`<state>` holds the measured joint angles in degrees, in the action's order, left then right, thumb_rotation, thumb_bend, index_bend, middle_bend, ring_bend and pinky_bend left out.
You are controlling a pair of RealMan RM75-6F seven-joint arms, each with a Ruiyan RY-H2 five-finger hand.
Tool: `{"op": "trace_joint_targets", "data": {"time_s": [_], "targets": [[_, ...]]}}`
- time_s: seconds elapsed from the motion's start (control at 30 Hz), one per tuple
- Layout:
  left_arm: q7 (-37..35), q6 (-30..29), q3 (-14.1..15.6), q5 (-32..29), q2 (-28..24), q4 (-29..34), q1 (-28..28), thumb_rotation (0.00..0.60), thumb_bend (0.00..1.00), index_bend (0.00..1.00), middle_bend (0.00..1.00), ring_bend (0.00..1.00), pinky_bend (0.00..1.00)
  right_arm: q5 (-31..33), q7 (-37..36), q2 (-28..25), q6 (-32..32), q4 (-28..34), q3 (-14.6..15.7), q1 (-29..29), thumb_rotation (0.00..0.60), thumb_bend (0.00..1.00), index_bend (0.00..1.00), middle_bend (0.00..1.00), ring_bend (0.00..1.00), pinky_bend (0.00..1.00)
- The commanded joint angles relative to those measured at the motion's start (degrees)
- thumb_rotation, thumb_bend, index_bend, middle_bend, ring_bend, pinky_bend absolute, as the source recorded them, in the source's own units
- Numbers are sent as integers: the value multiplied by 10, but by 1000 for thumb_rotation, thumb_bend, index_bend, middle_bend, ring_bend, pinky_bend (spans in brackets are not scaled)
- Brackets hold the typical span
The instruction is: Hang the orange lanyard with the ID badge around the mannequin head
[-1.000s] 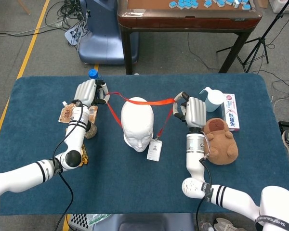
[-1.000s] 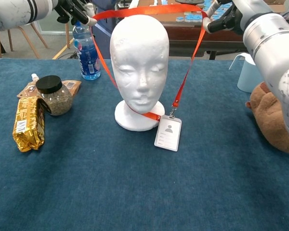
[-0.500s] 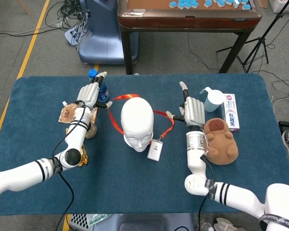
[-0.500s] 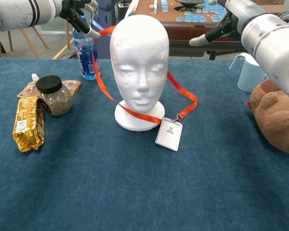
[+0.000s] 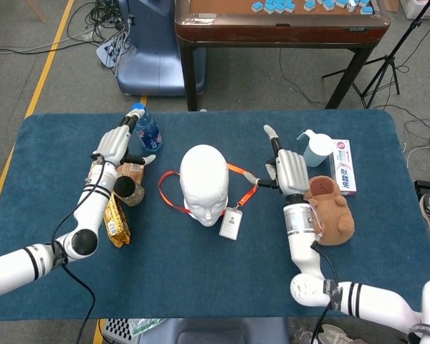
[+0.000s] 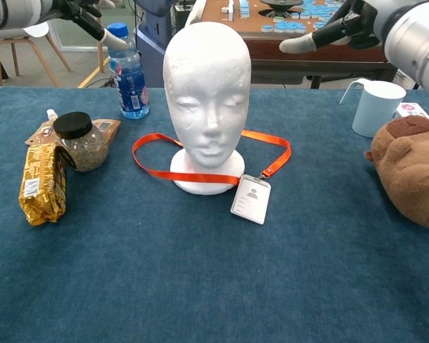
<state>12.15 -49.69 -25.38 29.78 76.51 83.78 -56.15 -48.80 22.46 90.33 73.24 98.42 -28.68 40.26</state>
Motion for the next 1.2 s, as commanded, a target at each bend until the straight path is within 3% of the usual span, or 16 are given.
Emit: {"op": "trace_joint_targets", "data": {"time_s": [0.03,0.2,0.53,1.0,1.2], "targets": [[-31,-16,16,39,-47,66,48,598,172,0,0,0,112,-54,-9,-51,9,52,51,-41,540,127,0,949,1000,1000],[-65,-41,43,102,-103,145,112,600,171,0,0,0,112,-107,-16,-113,13,103,112,-85,539,200,0,949,1000,1000],[-124,-120,112,252,-169,225,232,600,172,0,0,0,112,-180,-27,-210,-1,177,188,-135,540,293,39,958,1000,1000],[-176,-202,174,378,-187,219,332,600,175,0,0,0,112,-179,-9,-248,-88,188,249,-132,532,541,54,1000,1000,1000],[-173,-220,191,407,-184,214,354,600,223,0,0,0,112,-139,19,-233,-141,177,254,-100,475,677,66,1000,1000,1000]]}}
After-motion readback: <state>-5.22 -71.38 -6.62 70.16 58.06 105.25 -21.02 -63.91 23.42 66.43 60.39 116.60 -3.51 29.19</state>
